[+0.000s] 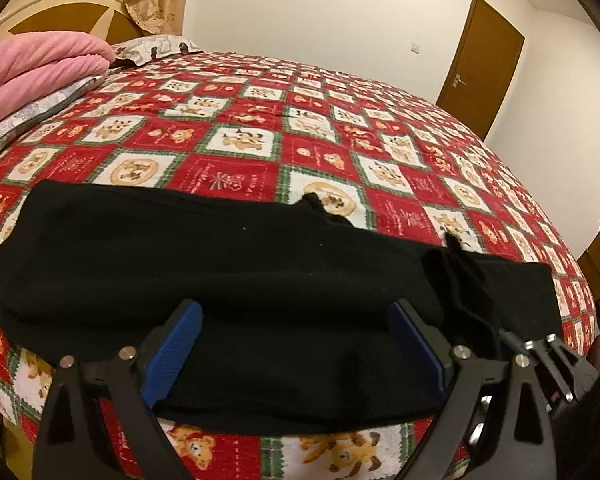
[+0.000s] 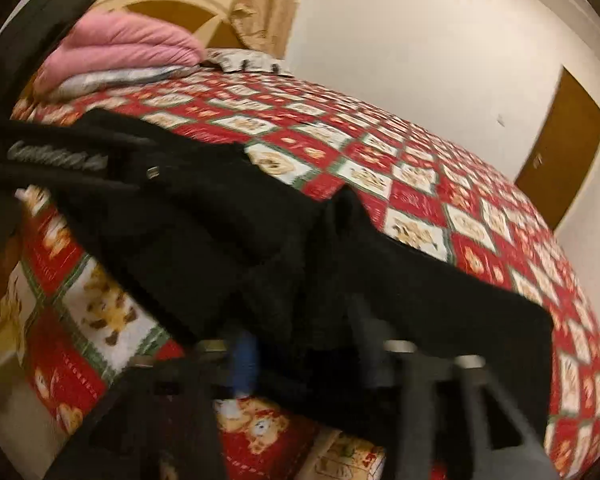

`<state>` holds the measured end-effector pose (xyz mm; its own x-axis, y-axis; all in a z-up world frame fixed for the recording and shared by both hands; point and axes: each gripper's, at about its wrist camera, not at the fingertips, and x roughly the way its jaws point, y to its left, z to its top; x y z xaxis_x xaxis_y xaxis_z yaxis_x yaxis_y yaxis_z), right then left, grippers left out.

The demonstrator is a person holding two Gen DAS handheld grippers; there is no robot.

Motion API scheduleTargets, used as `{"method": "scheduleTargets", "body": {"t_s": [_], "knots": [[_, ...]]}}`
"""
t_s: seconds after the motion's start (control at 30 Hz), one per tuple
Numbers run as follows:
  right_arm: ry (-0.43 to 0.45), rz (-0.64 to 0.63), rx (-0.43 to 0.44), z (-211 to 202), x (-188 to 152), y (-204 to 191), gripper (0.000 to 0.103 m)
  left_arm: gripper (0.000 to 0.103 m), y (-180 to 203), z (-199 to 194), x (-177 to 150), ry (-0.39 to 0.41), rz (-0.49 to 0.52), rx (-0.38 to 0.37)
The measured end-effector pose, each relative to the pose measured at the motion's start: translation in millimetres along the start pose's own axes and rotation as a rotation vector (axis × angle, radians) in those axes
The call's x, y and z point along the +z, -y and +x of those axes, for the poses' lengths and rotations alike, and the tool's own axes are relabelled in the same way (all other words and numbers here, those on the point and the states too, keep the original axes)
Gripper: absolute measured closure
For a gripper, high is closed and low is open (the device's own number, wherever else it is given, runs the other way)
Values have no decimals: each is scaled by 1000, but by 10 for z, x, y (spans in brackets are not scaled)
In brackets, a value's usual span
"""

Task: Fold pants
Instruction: 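Smooth the folded pants with the left gripper while the right gripper withdraws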

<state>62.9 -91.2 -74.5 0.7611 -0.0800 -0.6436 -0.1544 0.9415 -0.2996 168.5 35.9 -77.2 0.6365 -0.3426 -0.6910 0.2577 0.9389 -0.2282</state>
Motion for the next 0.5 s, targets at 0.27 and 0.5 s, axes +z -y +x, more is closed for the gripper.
{"method": "scheduleTargets", "body": {"t_s": [0.27,0.5], "knots": [[217,257,292,-689,-27,511,32,6,87,-53,29,30,33,-20],[136,597,25,-631,-283,1732,80,7,625,-339,208,157,153,-145]]}}
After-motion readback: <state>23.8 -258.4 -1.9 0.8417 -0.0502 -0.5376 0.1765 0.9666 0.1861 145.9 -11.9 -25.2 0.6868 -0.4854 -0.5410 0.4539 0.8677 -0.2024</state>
